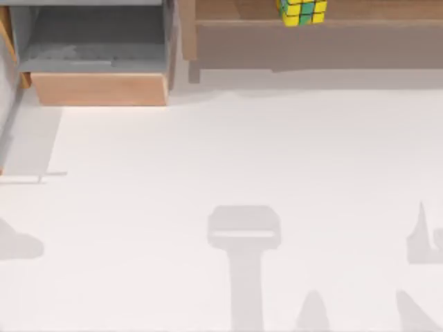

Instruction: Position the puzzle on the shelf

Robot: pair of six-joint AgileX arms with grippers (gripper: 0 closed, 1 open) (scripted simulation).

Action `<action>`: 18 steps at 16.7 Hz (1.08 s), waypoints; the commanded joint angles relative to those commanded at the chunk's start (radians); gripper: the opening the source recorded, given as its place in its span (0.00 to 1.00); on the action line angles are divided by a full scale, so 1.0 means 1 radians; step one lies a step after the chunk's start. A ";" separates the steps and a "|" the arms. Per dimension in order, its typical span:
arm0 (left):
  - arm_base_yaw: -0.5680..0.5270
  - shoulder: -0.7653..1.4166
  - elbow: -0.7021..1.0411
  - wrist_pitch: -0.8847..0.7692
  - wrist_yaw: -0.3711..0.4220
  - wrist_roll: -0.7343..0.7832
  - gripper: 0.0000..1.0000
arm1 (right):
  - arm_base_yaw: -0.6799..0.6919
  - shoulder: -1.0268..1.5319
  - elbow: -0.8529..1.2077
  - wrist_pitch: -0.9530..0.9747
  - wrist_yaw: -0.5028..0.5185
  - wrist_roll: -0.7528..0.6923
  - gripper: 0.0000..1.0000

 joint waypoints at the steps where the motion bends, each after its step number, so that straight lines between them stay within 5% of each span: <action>1: 0.000 0.000 0.000 0.000 0.000 0.000 0.32 | 0.000 0.000 0.000 0.000 0.000 0.000 1.00; 6: 0.000 0.000 0.000 0.000 0.000 0.000 0.00 | 0.000 0.000 0.000 0.000 0.000 0.000 1.00; 18: -0.036 0.043 0.069 -0.049 -0.039 -0.003 0.00 | 0.000 0.000 0.000 0.000 0.000 0.000 1.00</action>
